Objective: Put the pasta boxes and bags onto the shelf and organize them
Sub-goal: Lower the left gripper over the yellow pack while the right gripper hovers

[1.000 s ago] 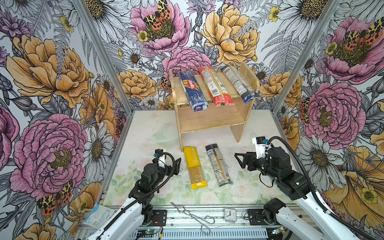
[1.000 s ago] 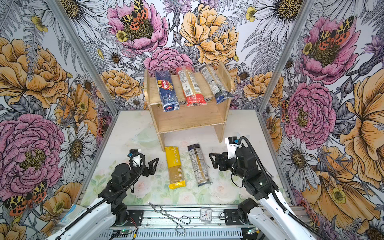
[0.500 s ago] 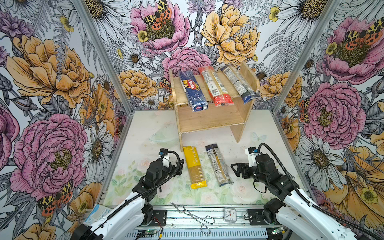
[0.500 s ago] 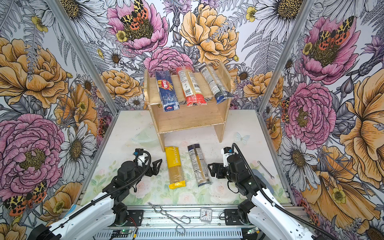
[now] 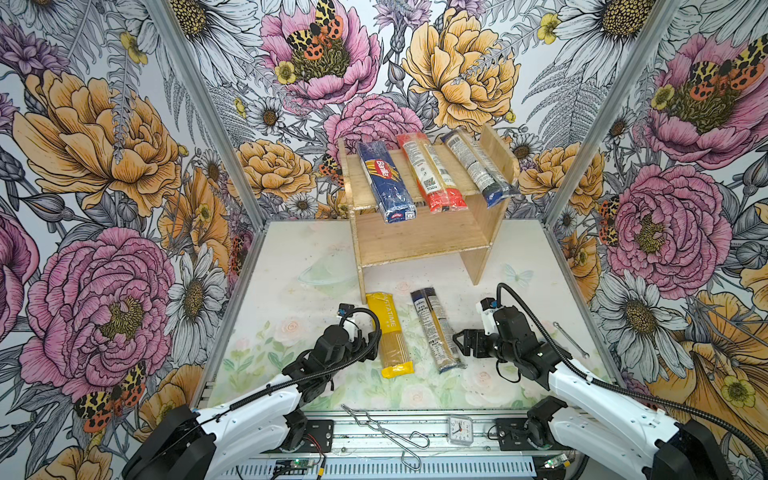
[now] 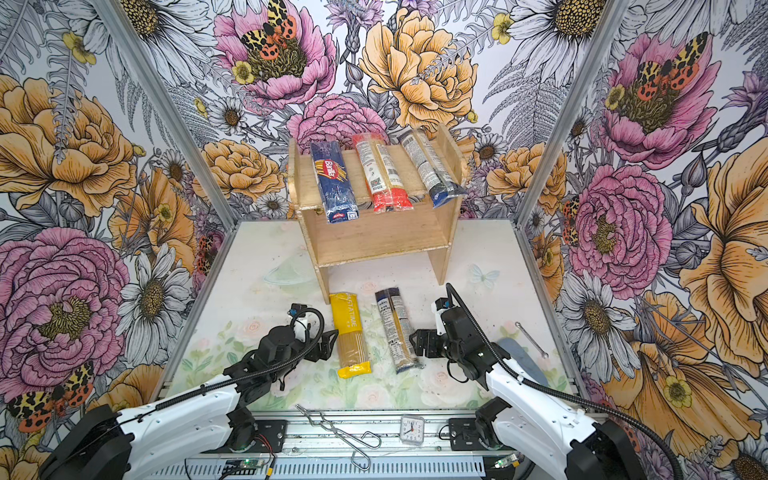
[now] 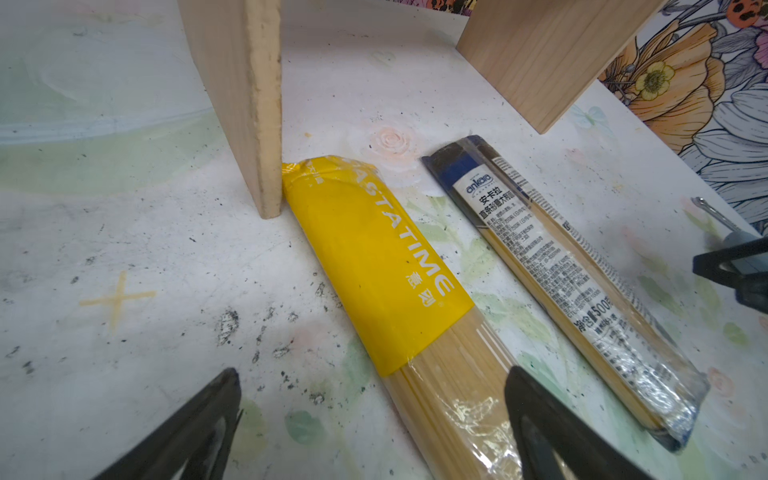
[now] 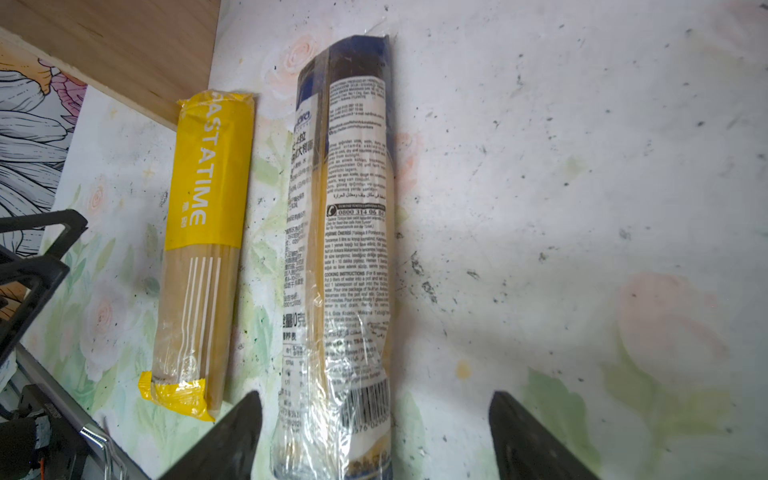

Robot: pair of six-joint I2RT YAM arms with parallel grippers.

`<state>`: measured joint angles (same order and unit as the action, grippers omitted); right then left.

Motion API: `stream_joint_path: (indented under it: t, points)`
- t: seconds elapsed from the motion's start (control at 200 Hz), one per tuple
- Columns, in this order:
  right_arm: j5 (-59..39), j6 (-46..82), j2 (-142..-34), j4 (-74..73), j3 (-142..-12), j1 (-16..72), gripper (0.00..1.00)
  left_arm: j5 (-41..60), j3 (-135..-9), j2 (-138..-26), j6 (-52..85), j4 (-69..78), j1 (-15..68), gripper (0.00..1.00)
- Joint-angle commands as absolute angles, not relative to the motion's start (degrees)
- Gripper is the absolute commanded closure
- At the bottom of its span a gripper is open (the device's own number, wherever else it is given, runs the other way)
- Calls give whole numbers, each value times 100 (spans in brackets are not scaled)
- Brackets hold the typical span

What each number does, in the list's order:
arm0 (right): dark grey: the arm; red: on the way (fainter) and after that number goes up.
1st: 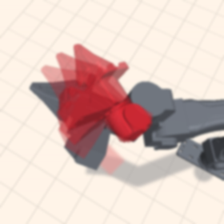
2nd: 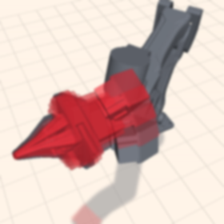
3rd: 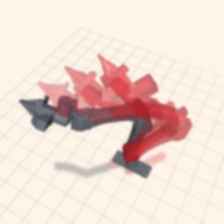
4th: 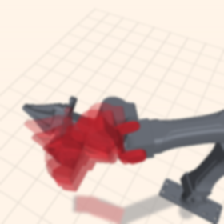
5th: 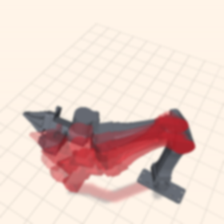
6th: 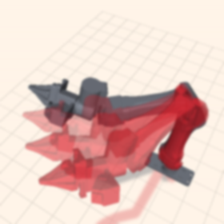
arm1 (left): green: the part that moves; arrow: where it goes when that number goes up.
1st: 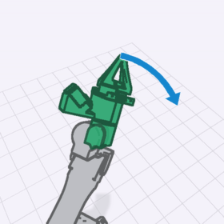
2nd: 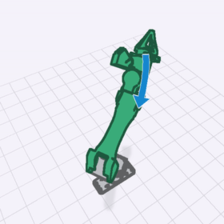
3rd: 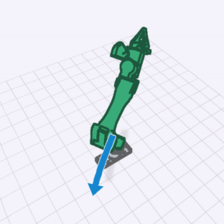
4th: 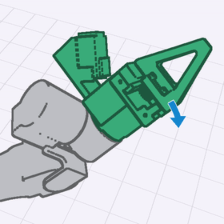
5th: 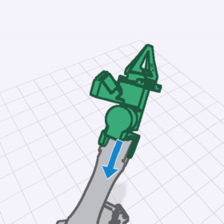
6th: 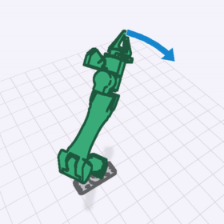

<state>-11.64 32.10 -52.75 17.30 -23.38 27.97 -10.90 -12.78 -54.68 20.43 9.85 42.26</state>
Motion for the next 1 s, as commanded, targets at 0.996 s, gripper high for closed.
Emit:
stream_joint_path:
  t: [0.996]
  points:
    - [-697, 3550, -6029, 1009, -2409, 3507, 15, -2394, -2447, -8192, 4219, 1367, 6128, 1]
